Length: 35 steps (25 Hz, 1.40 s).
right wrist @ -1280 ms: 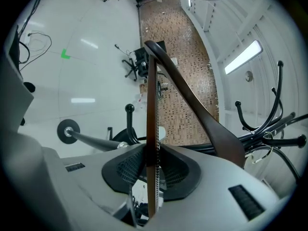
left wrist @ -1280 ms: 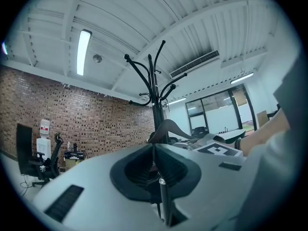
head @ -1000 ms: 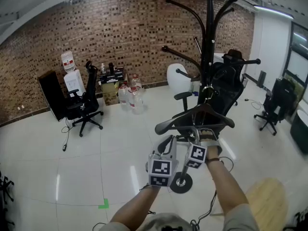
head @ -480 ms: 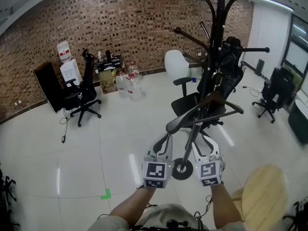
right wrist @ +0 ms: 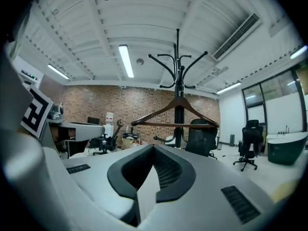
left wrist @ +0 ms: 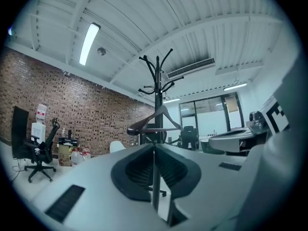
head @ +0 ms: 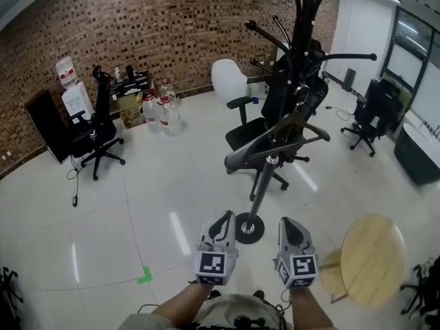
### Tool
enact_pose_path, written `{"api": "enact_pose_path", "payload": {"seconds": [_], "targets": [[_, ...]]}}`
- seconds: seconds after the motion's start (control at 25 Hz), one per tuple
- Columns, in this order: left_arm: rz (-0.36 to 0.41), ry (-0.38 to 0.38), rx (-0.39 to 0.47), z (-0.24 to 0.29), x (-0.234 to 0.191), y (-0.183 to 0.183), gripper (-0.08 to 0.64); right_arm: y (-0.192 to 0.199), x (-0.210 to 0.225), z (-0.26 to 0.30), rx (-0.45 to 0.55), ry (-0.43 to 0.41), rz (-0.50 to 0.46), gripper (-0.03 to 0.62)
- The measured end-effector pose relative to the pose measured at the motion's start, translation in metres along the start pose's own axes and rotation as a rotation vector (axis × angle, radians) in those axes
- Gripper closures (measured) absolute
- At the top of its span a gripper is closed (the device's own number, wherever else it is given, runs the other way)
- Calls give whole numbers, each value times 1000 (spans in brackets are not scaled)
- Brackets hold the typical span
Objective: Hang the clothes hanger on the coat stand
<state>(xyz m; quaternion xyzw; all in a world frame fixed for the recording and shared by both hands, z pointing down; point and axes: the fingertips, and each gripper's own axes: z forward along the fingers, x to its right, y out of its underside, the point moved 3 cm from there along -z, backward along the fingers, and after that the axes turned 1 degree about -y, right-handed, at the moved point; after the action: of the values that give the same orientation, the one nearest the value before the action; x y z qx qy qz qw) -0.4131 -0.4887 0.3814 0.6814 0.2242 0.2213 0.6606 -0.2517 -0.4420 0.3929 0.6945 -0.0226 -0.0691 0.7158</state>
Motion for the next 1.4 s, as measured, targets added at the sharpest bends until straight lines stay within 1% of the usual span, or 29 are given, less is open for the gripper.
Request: {"api": "enact_pose_path", "payload": {"seconds": [0.12, 0.24, 0.36, 0.48, 0.56, 0.64, 0.84, 0.96, 1.04, 1.2, 1.4], "targets": [[-7, -12, -32, -16, 8, 22, 548, 17, -7, -19, -5, -8, 53, 592], [-7, -25, -107, -36, 26, 54, 552, 37, -12, -42, -15, -17, 119, 592], [-14, -48, -157, -44, 49, 67, 552, 52, -3, -56, -12, -33, 148, 592], [-9, -64, -158, -34, 71, 74, 552, 66, 21, -58, 2, -42, 143, 592], [1, -50, -147, -23, 84, 79, 552, 75, 36, -53, 9, -33, 136, 592], [-7, -26, -144, -11, 90, 86, 552, 81, 43, -48, 15, -9, 151, 592], [-8, 27, -174, 3, 93, 114, 552, 92, 47, -45, 1, 51, 185, 592], [-13, 31, -200, 7, 87, 129, 552, 96, 54, -42, -4, 91, 204, 592], [-24, 24, -195, 6, 82, 128, 552, 96, 56, -45, -7, 110, 210, 592], [-14, 22, -196, 11, 72, 130, 552, 101, 63, -43, -24, 136, 215, 592], [-25, 18, -188, 4, 75, 127, 552, 109, 62, -51, -46, 137, 227, 592]]}}
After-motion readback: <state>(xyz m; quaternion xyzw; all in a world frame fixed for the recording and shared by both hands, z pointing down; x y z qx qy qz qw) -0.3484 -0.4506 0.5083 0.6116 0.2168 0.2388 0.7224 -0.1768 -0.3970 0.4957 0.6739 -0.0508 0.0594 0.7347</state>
